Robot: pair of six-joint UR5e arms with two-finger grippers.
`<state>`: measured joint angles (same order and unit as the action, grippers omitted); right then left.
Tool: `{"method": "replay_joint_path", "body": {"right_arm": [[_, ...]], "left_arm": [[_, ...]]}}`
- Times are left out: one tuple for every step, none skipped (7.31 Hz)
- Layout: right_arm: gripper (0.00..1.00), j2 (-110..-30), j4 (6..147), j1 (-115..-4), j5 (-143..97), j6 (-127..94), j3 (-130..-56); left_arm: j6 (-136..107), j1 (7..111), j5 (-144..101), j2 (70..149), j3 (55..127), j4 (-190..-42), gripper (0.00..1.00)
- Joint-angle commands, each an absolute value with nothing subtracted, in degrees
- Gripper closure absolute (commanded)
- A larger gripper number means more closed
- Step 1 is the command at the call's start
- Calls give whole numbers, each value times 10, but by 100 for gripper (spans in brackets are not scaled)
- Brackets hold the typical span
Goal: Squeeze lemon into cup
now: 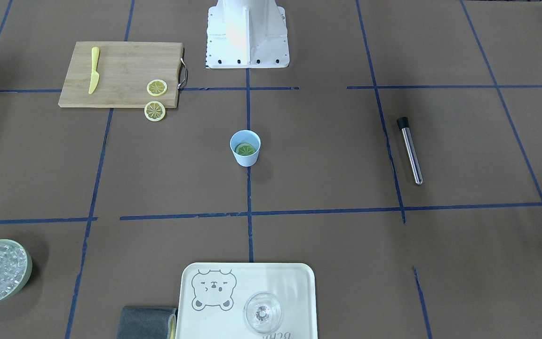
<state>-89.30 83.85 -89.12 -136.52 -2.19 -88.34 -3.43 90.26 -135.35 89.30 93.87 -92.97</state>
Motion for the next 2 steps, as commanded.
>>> {"method": "replay_joint_path", "body": {"right_arm": [[0,-893,838,-891,-1366,-22,-884],[0,-894,838,-891,-1365,-21,-883]], "left_arm": [[-34,903,-1354,893,938,-930,0],[-34,903,-1354,893,938,-931,0]]}}
